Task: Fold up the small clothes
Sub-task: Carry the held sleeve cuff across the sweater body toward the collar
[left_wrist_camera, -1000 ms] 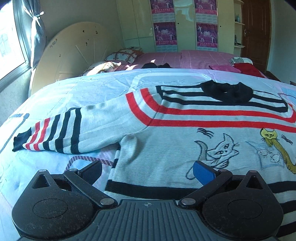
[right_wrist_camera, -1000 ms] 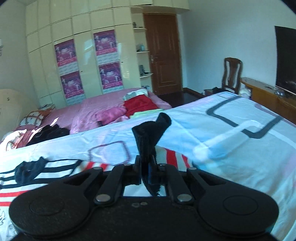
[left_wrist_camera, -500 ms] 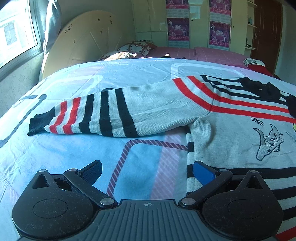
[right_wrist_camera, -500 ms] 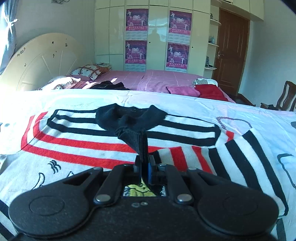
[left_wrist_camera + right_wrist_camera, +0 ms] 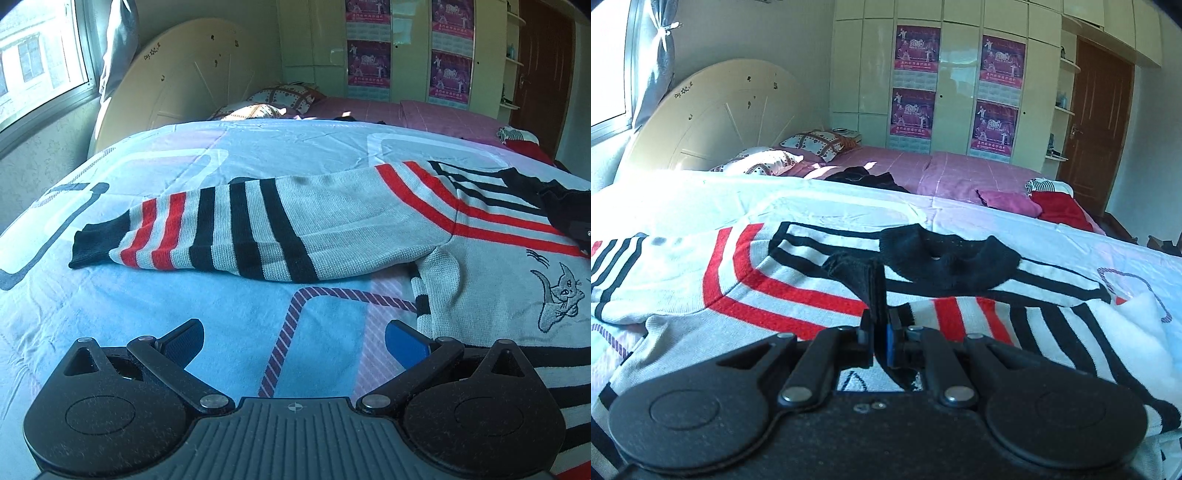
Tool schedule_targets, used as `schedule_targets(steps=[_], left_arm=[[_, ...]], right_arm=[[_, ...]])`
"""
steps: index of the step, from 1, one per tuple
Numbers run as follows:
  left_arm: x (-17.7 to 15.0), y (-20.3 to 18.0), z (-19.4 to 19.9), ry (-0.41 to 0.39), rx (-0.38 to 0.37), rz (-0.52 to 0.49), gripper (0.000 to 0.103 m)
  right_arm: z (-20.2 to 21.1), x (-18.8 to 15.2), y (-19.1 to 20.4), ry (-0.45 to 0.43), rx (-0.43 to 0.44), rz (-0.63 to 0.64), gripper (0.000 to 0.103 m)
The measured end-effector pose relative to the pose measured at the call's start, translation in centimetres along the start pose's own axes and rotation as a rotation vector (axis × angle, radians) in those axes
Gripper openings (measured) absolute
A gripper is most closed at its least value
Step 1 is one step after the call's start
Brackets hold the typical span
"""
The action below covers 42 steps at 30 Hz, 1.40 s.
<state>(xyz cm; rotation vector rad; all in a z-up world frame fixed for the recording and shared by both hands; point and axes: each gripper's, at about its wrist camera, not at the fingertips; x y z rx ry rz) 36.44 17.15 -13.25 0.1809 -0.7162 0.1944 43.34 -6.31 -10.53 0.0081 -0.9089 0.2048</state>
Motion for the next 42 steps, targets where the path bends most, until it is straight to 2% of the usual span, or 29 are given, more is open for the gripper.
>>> schedule_targets(steps=[14,16,20,23,26,32,37,40,42], left_arm=[[0.3,-0.4,0.0,-0.003,0.007,-0.012,0.103],[0.3,-0.5,-0.1,-0.001,0.009,-0.015,0.103],[0.3,-0.6,0.1,-0.004,0.016,-0.025,0.103],[0.4,-0.7,0.2,-0.004,0.02,-0.03,0.103],[0.5,-1.3,0.2,-0.007,0.009,-0.029,0.103],[1.8,-5.1,0.1,-0.016,-0.088,-0.016,0.103],[2.9,-9.8,-0.1,-0.037,-0.189,-0.022,0.103],[3.6,-12.1,-0.6,-0.023,-0.203,-0.004,0.103],[4.0,-13.2,-1.1,0.001,-0.25,0.017,0.103]], right_arm=[[-0.8,0.8,2.7,-0.001,0.083,0.0,0.008],[-1.5,0.8,3.1,0.021,0.1,0.002,0.009],[-3.0,-0.1,3.6,0.069,0.161,-0.002,0.018],[-3.0,-0.5,3.9,0.056,0.199,0.0,0.021],[-1.0,-0.1,2.8,0.009,0.256,-0.034,0.022],[3.8,-0.2,-1.7,-0.058,0.138,-0.046,0.019],[5.2,-1.2,-5.5,-0.052,0.051,-0.079,0.019],[5.9,-1.9,-7.3,-0.043,0.014,-0.086,0.019],[6.3,-2.6,-8.4,-0.031,-0.003,-0.093,0.019]])
Point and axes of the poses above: each gripper's, at about its wrist camera, not at the fingertips, and z roughly against the way its jaws point, y to its left, x to its top, and after that the axes turned 3 degrees about y, right-handed
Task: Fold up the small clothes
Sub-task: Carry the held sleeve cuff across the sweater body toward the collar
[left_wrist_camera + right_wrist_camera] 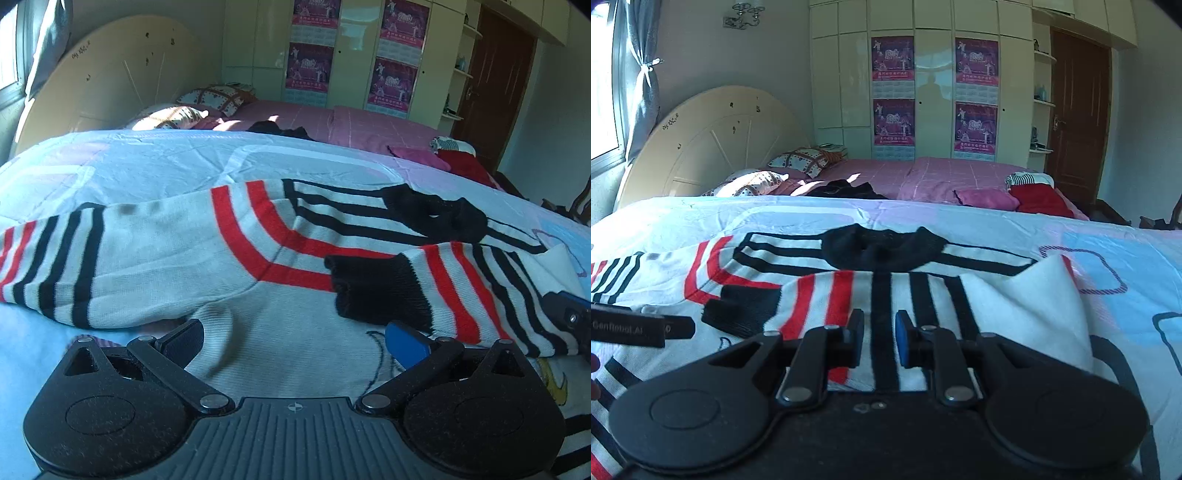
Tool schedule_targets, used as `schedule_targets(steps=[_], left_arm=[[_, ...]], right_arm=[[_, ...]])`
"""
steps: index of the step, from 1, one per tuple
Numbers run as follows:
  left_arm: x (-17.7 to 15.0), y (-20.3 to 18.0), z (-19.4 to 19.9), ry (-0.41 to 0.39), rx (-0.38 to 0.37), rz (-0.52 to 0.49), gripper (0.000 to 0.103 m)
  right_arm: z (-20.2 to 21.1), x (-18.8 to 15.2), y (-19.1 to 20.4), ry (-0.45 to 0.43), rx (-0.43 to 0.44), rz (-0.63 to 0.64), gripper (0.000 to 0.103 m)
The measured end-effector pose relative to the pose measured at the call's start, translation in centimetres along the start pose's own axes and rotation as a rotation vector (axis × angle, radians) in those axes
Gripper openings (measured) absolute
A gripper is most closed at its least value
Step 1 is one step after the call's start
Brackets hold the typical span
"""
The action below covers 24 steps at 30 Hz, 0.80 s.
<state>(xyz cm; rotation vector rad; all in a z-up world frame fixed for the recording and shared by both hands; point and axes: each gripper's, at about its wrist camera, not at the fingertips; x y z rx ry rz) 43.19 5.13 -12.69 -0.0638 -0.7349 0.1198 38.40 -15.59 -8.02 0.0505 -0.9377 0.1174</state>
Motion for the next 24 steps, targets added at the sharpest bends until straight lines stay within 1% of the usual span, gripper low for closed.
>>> schedule_targets(steps=[1,3,5,6,9,10,11,13,15,16,17,18,20,22,24], left_arm=[[0.1,-0.3,-0.3,0.007,-0.028,0.026,0.103],[0.2,-0.7,-1.0,0.024,-0.109,0.081,0.103],[0.1,-0.9,-1.9,0.044,-0.162,0.142,0.103],[0.1,-0.9,-2.3,0.051,-0.177,0.164,0.103],[0.2,-0.9,-3.3,0.037,-0.22,0.225,0.103],[0.3,-0.9,-3.6,0.037,-0.233,0.242,0.092],[0.5,-0.9,-4.0,0.04,-0.243,0.248,0.072],[0.9,-1.0,-4.7,0.045,-0.259,0.264,0.063],[1.1,-1.3,-5.5,0.043,-0.258,0.255,0.056],[1.2,-1.5,-5.8,0.04,-0.254,0.245,0.047],[1.3,-1.7,-6.1,0.039,-0.245,0.222,0.022],[1.5,-2.0,-6.5,0.04,-0.239,0.183,0.004],[1.8,-1.6,-6.3,0.023,-0.254,0.169,0.005],[2.2,-1.9,-5.6,-0.019,-0.242,0.105,0.005],[2.3,-2.1,-5.1,-0.036,-0.229,0.055,0.005]], right_arm=[[0.2,-0.3,-0.7,0.007,-0.011,-0.004,0.019],[0.4,-0.9,-1.8,0.017,-0.025,-0.018,0.019],[0.6,-1.4,-2.8,0.026,-0.041,-0.03,0.019],[0.7,-1.5,-3.2,0.028,-0.045,-0.037,0.019],[1.1,-1.8,-4.3,0.029,-0.061,-0.05,0.019],[1.2,-1.9,-4.7,0.029,-0.066,-0.056,0.019],[1.3,-1.9,-5.0,0.029,-0.07,-0.063,0.019],[1.5,-2.0,-5.8,0.029,-0.082,-0.076,0.019],[1.8,-2.1,-6.4,0.026,-0.095,-0.091,0.019],[2.0,-2.1,-7.0,0.022,-0.106,-0.107,0.019],[2.2,-2.1,-7.5,0.018,-0.121,-0.124,0.018],[2.4,-2.1,-8.1,0.013,-0.138,-0.143,0.016],[2.9,-2.1,-9.4,-0.002,-0.172,-0.185,0.012],[3.5,-2.2,-10.8,-0.021,-0.206,-0.215,0.01],[3.5,-2.4,-11.6,-0.024,-0.213,-0.231,0.007]])
Point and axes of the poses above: each gripper's, at about its wrist camera, not at the fingertips, and z roughly against the way its jaws point, y to its left, x to its top, and after that the axes turned 3 degrees about y, right-handed
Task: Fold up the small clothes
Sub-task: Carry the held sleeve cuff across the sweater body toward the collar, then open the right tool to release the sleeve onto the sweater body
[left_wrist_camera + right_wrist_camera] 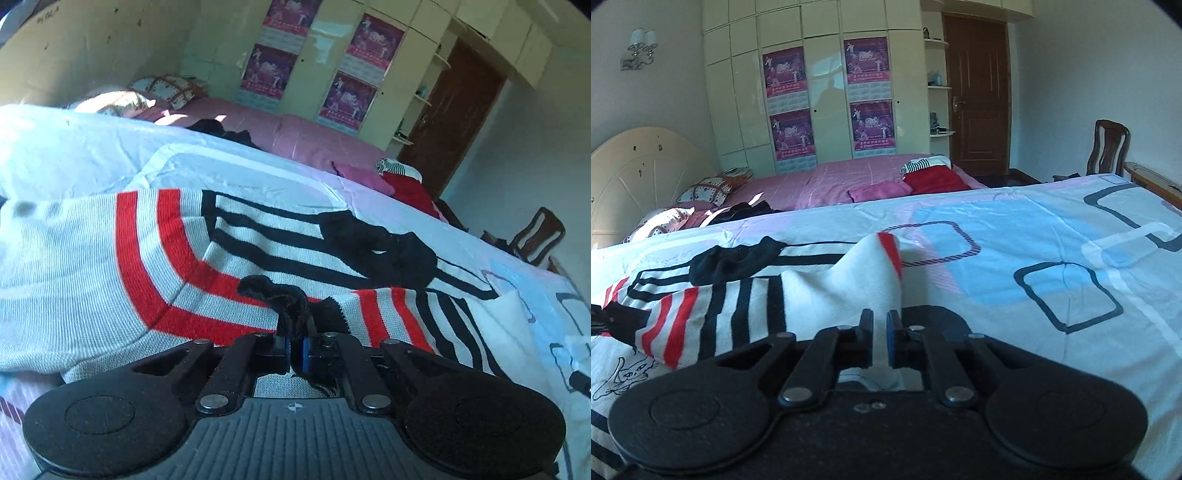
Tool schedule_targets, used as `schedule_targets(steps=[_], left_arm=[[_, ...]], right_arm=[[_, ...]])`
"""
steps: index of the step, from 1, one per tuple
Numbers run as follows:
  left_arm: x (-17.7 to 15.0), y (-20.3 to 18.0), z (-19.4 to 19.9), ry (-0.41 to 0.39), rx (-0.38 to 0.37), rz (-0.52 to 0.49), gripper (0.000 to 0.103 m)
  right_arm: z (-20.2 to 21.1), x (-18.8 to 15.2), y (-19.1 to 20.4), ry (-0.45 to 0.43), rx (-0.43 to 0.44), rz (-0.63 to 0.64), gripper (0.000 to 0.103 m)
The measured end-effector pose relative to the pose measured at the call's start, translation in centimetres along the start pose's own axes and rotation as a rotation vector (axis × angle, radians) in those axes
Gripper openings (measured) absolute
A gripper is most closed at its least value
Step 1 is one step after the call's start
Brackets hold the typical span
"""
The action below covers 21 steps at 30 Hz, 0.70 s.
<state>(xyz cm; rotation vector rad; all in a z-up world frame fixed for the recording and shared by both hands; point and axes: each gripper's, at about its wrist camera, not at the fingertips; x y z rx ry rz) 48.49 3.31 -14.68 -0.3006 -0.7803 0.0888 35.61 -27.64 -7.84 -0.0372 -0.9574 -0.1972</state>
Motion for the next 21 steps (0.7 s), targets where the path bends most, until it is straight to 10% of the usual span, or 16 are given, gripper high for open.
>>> schedule_targets(steps=[4,11,15,21], left_arm=[[-0.3,0.2,-0.5,0.019,0.032,-0.032,0.005],[-1.0,0.1,0.0,0.009,0.05,-0.083,0.008],[-1.2,0.7,1.0,-0.032,0.112,-0.059,0.067],[-1.0,-1.1,3.7,-0.099,0.118,-0.115,0.068]], right_arm=[[-4.4,-2.0,0.0,0.174,0.006,0.074,0.006],[-3.1,-0.7,-0.7,0.108,0.027,0.045,0.011],[-4.1,-2.1,0.2,0.167,0.1,0.124,0.012],[-2.3,-0.6,2.4,0.098,0.097,0.225,0.015]])
Point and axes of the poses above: each gripper's, at about its wrist camera, not at the fingertips, and z roughly against the way its jaws point, y to its left, x to its top, and after that the axes turned 3 degrees about y, right-handed
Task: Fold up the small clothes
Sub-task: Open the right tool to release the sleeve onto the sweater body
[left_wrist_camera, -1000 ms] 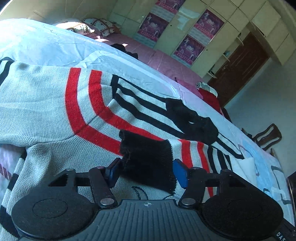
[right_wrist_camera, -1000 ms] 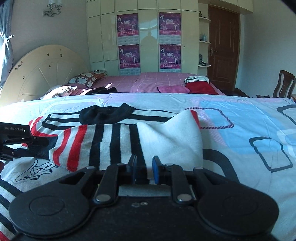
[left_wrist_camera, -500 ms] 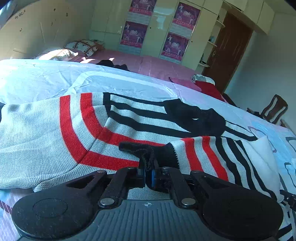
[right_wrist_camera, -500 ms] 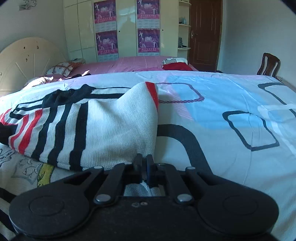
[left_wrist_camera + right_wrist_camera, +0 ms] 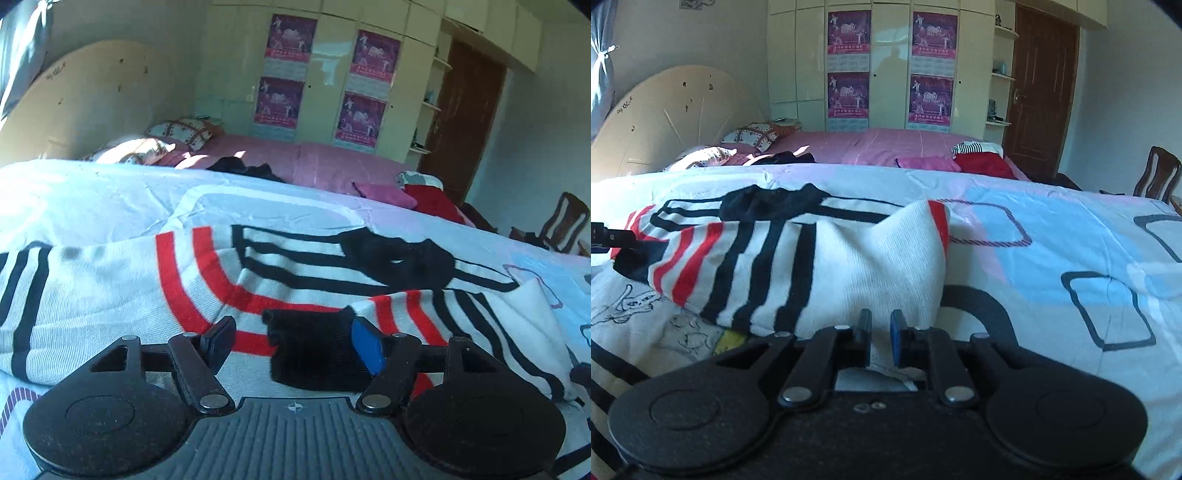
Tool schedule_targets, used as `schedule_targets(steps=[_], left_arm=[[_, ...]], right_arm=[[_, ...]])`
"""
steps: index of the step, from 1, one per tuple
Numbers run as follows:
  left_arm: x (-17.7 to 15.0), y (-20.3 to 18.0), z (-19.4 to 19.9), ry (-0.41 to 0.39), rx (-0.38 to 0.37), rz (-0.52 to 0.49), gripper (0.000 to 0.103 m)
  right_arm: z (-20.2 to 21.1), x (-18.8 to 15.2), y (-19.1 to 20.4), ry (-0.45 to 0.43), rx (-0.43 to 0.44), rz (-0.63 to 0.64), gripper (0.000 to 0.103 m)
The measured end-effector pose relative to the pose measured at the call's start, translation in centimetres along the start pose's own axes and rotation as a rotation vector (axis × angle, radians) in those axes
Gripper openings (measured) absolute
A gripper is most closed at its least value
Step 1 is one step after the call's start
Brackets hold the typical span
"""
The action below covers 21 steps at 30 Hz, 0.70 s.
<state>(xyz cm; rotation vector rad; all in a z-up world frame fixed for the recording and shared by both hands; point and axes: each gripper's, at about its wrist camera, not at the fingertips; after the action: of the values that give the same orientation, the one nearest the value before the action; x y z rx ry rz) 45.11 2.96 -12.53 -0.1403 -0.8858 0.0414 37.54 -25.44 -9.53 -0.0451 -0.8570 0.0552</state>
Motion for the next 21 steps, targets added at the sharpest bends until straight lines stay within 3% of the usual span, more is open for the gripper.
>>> schedule_targets(steps=[3,4,6,10,15,18,20,21], left_arm=[[-0.2,-2.6,-0.5,0.008,-0.054,-0.07,0.068],[-0.4,-3.4,-1.1,0.032,-0.065,-0.089,0.068],[-1.1,-4.5,-3.0,0.129,-0.049,-0.125,0.068],[-0.2,-4.4,-1.6,0.045,-0.038,-0.128,0.068],[2.3,-3.7,-3.1,0.006,0.014,-0.126,0.072],[2.6,-3.4,-4.9,0.05,0.048,-0.143,0.074],[2.0,-3.1,-6.3,0.118,0.069,-0.152,0.075],[1.8,-2.9,-6.2,0.109,0.062,-0.138,0.075]], right_arm=[[-1.1,-0.1,0.9,0.04,0.021,0.026,0.015],[-2.4,-0.5,1.1,0.111,0.01,0.043,0.015],[-2.5,-0.5,1.3,0.101,0.001,0.069,0.015],[-0.7,1.3,-0.2,-0.016,-0.005,0.035,0.015],[-4.4,5.2,-3.9,-0.059,-0.078,-0.028,0.017],[-8.3,6.7,-5.1,-0.023,-0.06,-0.043,0.015],[-11.3,6.8,-5.5,0.059,-0.108,-0.017,0.015],[-12.4,6.7,-6.1,0.091,-0.113,-0.039,0.02]])
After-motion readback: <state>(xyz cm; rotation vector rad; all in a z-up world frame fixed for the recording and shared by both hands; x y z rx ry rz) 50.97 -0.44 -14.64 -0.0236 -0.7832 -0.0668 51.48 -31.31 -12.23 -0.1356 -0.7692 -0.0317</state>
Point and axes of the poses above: each gripper's, at about its wrist camera, not at the fingertips, and z roughly against the way its jaws point, y to its left, x to its top, and after that the axes turned 3 degrees about y, right-handed
